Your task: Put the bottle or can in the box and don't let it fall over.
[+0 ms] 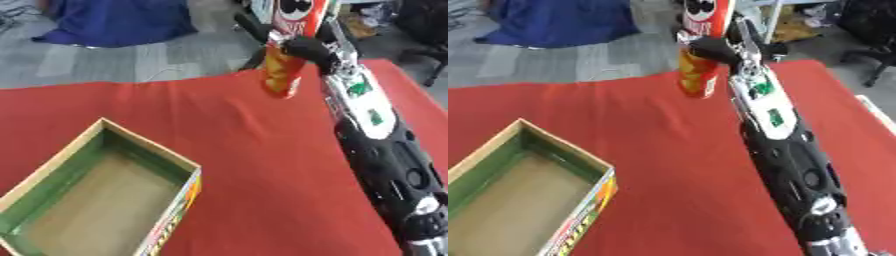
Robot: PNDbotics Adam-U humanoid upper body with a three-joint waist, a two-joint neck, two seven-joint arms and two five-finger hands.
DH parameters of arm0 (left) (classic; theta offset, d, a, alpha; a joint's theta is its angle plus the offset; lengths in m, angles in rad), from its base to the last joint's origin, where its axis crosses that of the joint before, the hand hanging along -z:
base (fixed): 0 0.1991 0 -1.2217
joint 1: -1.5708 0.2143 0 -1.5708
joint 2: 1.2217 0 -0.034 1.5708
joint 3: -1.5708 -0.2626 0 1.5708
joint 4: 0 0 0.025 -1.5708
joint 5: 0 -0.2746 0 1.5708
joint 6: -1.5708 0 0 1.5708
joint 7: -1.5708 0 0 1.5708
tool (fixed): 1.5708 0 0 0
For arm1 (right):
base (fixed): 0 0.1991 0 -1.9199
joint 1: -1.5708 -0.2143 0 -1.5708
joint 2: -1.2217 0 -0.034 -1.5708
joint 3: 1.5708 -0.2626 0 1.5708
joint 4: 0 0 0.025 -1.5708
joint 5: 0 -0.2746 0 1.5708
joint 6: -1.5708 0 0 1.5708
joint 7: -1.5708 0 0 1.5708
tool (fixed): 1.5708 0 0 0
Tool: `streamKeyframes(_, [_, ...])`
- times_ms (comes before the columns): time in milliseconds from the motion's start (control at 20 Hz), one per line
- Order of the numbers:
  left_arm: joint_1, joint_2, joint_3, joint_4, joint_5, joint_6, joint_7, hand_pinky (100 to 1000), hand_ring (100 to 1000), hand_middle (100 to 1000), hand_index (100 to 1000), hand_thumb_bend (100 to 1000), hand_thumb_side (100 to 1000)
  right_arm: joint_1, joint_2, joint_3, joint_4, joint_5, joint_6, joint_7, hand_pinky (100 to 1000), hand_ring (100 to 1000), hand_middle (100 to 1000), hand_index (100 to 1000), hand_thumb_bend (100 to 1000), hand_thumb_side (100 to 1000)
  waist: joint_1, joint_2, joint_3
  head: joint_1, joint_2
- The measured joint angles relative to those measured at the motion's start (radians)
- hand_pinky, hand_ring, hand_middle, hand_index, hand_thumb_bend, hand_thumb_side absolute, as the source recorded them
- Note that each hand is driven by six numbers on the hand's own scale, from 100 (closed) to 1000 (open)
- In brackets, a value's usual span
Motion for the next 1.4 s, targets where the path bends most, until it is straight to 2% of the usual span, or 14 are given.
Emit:
streamKeyframes(300, [0.001, 0.0, 0.0, 0.0, 0.0, 0.001, -0.001, 867, 896, 831, 806, 103, 935, -0.03, 0.044, 0.084, -0.195, -0.077, 0.096, -0.011, 820, 840, 317, 298, 360, 100, -0.01, -0.015, 0.003, 0.007, 0.017])
streamKeyframes(500, [0.001, 0.0, 0.0, 0.0, 0.0, 0.002, -0.005, 867, 896, 831, 806, 104, 935, -0.053, 0.102, 0.143, -0.258, -0.105, 0.14, -0.008, 813, 835, 321, 306, 360, 100, -0.015, -0.024, 0.008, 0.015, 0.028])
streamKeyframes(700, [0.001, 0.0, 0.0, 0.0, 0.0, 0.002, -0.006, 868, 896, 831, 806, 104, 935, -0.071, 0.156, 0.2, -0.271, -0.112, 0.166, 0.016, 809, 833, 324, 310, 361, 100, -0.019, -0.03, 0.014, 0.025, 0.039])
streamKeyframes(750, [0.001, 0.0, 0.0, 0.0, 0.0, 0.001, -0.007, 868, 896, 831, 806, 104, 935, -0.073, 0.169, 0.213, -0.271, -0.111, 0.172, 0.023, 809, 832, 325, 311, 427, 100, -0.02, -0.032, 0.015, 0.026, 0.042])
streamKeyframes(800, [0.001, 0.0, 0.0, 0.0, 0.0, 0.001, -0.007, 868, 896, 831, 806, 104, 935, -0.076, 0.181, 0.225, -0.271, -0.109, 0.176, 0.03, 808, 832, 326, 313, 363, 100, -0.022, -0.033, 0.018, 0.026, 0.044])
streamKeyframes(900, [0.001, 0.0, 0.0, 0.0, 0.0, 0.001, -0.008, 868, 896, 831, 806, 104, 935, -0.078, 0.205, 0.248, -0.272, -0.095, 0.187, 0.044, 805, 829, 329, 316, 365, 100, -0.024, -0.036, 0.02, 0.027, 0.044])
streamKeyframes(1200, [0.001, 0.0, -0.001, 0.0, 0.0, 0.001, -0.009, 868, 896, 831, 806, 104, 935, -0.078, 0.271, 0.327, -0.269, -0.027, 0.22, 0.095, 800, 829, 352, 337, 383, 100, -0.028, -0.037, 0.034, 0.024, 0.045])
streamKeyframes(1400, [0.0, 0.001, -0.001, 0.0, 0.0, 0.0, -0.009, 869, 896, 831, 806, 106, 937, -0.075, 0.31, 0.373, -0.228, 0.049, 0.207, 0.117, 798, 839, 376, 356, 407, 100, -0.032, -0.037, 0.043, 0.016, 0.049])
